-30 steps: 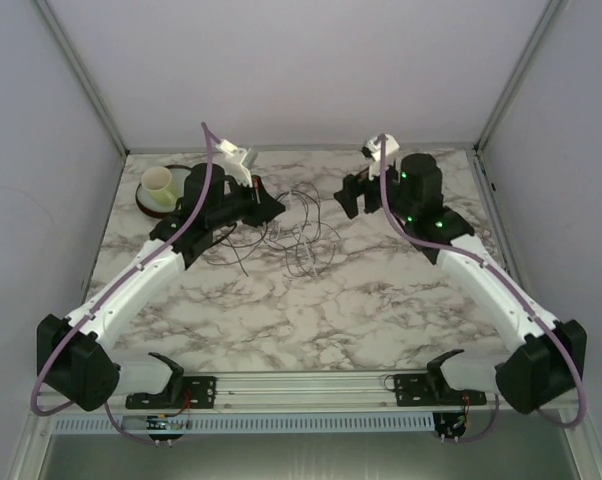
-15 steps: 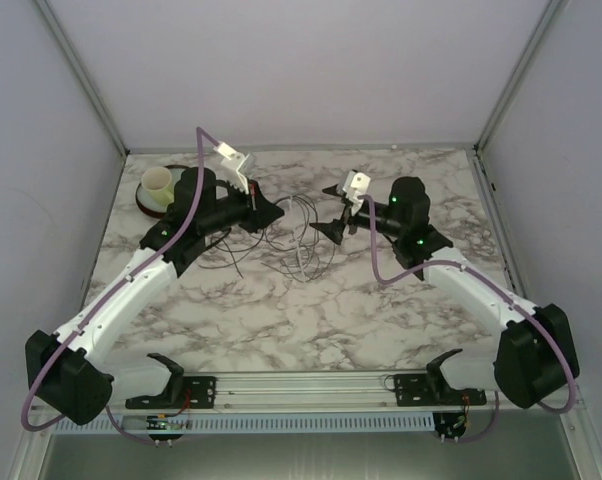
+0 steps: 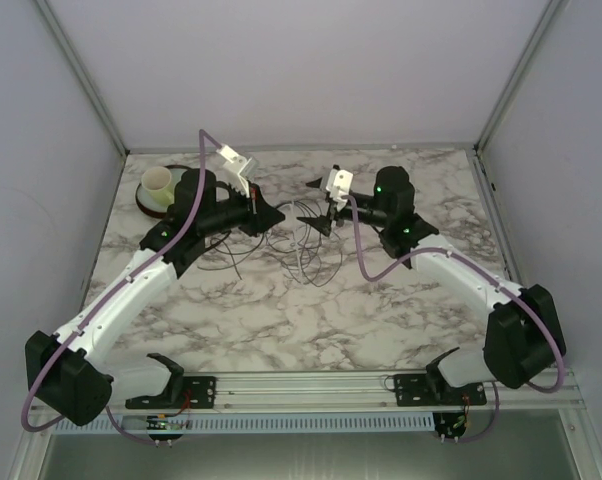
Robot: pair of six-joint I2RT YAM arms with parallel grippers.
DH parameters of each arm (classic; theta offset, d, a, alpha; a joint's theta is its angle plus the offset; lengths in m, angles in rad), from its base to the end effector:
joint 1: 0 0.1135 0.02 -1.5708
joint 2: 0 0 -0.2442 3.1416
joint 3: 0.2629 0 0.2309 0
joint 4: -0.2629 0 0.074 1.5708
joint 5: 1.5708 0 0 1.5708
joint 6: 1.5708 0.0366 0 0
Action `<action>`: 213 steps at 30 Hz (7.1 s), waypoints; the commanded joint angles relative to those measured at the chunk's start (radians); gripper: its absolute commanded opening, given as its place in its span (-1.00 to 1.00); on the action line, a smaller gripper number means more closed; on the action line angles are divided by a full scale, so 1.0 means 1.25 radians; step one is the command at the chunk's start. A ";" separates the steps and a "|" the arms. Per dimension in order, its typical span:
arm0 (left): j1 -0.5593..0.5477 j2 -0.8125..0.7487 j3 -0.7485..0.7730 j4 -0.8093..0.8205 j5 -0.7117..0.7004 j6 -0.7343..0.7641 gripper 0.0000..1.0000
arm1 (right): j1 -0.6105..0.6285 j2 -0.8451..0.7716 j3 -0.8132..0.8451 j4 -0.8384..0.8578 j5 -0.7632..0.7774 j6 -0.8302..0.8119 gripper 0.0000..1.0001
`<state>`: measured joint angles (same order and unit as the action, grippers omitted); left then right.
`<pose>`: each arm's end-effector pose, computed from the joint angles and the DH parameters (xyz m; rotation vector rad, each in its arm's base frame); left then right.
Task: Zip-tie the wires
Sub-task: Adjust the cable at the center of the board.
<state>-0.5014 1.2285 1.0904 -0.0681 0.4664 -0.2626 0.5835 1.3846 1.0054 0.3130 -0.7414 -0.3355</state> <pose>0.2302 -0.1450 0.3504 0.5668 1.7693 -0.9546 0.2408 0.1886 0.3200 -1.2144 1.1598 0.7913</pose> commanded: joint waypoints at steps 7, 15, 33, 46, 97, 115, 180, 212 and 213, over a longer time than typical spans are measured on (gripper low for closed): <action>0.000 -0.034 -0.008 0.016 0.047 0.008 -1.00 | 0.033 0.063 0.078 -0.032 -0.004 -0.067 0.24; 0.000 -0.037 -0.026 0.037 0.044 0.004 -1.00 | 0.046 0.078 0.101 -0.067 -0.007 -0.052 -0.73; 0.007 -0.092 0.036 -0.009 -0.039 0.136 0.77 | 0.037 0.045 0.148 -0.257 -0.011 -0.102 -1.00; 0.023 0.010 0.064 -0.018 0.140 0.310 0.74 | 0.025 0.044 0.232 -0.441 -0.086 -0.133 -1.00; 0.087 0.121 0.046 0.038 0.310 0.233 -1.00 | -0.093 -0.078 0.074 -0.445 -0.011 -0.046 0.11; 0.089 0.104 0.032 0.037 0.338 0.224 -1.00 | -0.097 -0.094 -0.242 0.131 -0.004 0.165 -0.52; 0.091 0.087 -0.169 0.183 0.322 0.157 -0.71 | -0.036 -0.034 -0.127 0.004 0.130 0.069 -1.00; 0.094 0.226 -0.013 0.122 0.228 0.297 0.31 | -0.024 -0.014 -0.102 -0.012 0.103 0.099 -1.00; 0.094 0.240 0.000 0.100 0.236 0.306 0.30 | -0.024 -0.014 -0.103 -0.012 0.104 0.100 -1.00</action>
<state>-0.3885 1.4853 1.0176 0.1230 0.7361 0.0383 0.5434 1.3647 0.8223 0.2790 -0.5953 -0.2222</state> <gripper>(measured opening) 0.657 0.007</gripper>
